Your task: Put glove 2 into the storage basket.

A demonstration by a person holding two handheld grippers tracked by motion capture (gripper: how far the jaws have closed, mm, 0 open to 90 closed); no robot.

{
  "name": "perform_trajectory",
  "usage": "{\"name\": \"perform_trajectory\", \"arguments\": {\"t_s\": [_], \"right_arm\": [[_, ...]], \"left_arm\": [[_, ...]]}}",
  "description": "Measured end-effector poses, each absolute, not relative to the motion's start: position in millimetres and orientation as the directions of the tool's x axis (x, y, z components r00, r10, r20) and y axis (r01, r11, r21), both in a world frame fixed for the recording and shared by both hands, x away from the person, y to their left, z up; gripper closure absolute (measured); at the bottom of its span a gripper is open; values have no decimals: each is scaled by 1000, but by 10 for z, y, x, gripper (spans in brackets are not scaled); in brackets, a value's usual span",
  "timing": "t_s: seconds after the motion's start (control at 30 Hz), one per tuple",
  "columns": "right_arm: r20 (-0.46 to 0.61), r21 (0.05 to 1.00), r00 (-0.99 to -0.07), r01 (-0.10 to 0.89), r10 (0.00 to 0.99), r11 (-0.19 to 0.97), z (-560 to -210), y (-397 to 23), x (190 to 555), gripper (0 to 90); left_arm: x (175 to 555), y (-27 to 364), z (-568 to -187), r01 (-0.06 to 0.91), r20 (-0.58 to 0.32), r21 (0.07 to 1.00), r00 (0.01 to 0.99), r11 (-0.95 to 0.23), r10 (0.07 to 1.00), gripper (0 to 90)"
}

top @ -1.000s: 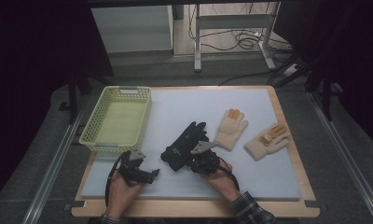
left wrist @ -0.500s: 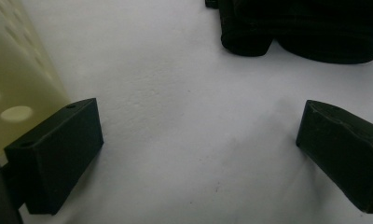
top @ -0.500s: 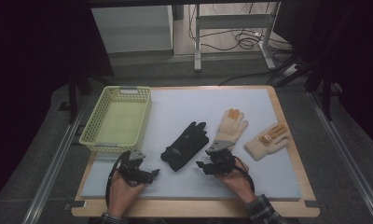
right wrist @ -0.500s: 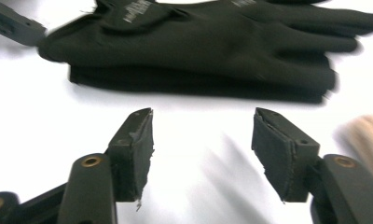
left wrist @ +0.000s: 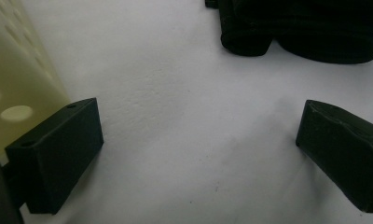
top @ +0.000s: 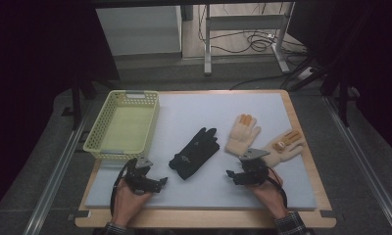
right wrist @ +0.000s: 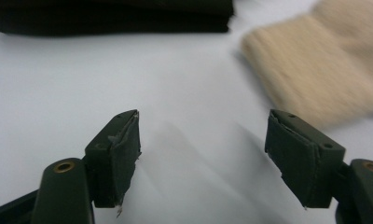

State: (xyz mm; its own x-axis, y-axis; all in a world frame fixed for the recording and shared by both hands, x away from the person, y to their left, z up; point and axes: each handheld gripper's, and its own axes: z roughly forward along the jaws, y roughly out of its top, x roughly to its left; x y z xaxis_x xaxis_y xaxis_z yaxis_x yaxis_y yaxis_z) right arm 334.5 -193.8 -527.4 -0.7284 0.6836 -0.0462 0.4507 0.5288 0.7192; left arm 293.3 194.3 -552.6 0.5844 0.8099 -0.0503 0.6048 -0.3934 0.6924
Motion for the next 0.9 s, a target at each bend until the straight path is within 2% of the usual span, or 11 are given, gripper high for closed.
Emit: {"name": "perform_trajectory", "arguments": {"t_s": [0.33, 0.9], "right_arm": [[-46, 723, -713, 459, 699, 516, -5327, -2016, 3365, 226], [-48, 725, -711, 458, 701, 514, -5333, -2017, 3362, 221]], "left_arm": [[2916, 1937, -5513, 602, -43, 693, 584, -397, 810, 23], [2940, 1716, -5287, 568, -92, 689, 684, -450, 724, 0]]}}
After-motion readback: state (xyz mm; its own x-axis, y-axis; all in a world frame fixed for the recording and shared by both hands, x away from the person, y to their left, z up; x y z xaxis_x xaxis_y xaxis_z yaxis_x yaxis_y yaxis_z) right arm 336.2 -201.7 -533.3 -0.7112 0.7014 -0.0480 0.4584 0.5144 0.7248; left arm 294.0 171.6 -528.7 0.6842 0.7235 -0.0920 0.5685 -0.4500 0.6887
